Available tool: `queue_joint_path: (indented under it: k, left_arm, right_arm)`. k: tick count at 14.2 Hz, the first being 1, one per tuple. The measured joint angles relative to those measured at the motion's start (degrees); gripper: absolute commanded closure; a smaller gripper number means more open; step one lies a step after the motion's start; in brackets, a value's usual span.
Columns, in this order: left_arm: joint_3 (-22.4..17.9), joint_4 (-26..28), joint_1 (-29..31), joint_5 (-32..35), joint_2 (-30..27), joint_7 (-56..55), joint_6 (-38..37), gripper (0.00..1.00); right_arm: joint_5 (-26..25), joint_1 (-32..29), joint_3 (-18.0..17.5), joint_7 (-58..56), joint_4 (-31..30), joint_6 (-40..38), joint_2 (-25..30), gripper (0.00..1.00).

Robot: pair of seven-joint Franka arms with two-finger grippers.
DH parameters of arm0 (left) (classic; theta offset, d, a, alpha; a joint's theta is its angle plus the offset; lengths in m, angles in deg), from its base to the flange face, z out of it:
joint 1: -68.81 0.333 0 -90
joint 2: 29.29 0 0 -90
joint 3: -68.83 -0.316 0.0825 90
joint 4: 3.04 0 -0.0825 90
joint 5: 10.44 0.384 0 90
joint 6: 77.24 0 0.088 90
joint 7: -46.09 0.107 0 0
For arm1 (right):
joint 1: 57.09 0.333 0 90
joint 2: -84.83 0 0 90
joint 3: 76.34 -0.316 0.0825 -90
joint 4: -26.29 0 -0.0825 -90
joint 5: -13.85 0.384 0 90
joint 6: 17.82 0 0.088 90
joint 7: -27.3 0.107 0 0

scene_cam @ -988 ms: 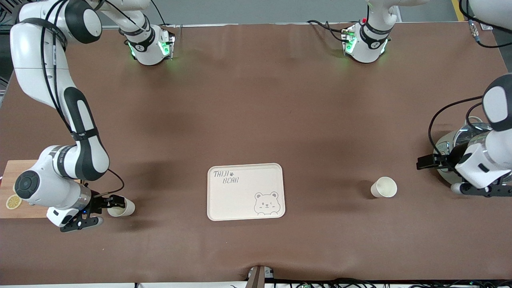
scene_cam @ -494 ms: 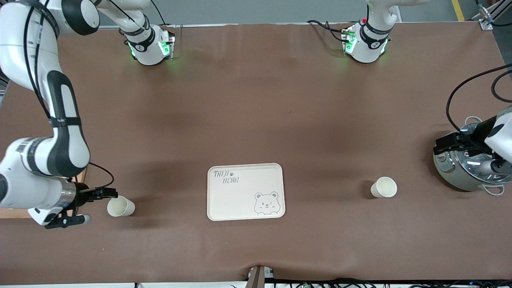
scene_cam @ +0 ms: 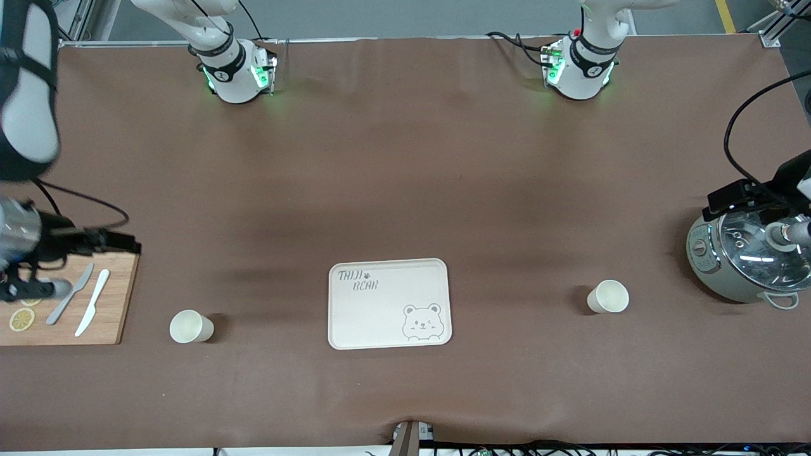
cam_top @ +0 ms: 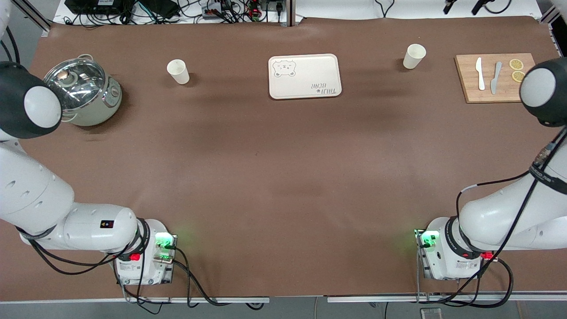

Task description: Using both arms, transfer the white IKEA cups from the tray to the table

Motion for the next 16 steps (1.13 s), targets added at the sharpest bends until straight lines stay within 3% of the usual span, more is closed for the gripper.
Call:
queue_joint_path:
  k: [7,9,16]
  left_arm:
    - [-0.48,0.09,0.07,0.01,-3.57,0.00,-2.01,0.00]
    - [-0.49,0.21,0.07,0.02,-3.56,0.00,-2.01,0.00]
    - [-0.36,0.33,0.07,1.56,-3.56,0.00,-2.01,0.00]
  right_arm:
    - [-2.72,-0.09,0.12,2.43,-17.87,-1.49,26.99,0.00]
    - [-2.80,-0.22,0.39,2.47,-20.40,-0.82,29.29,0.00]
    - [-2.82,-0.29,0.55,2.47,-21.98,0.43,29.14,0.00]
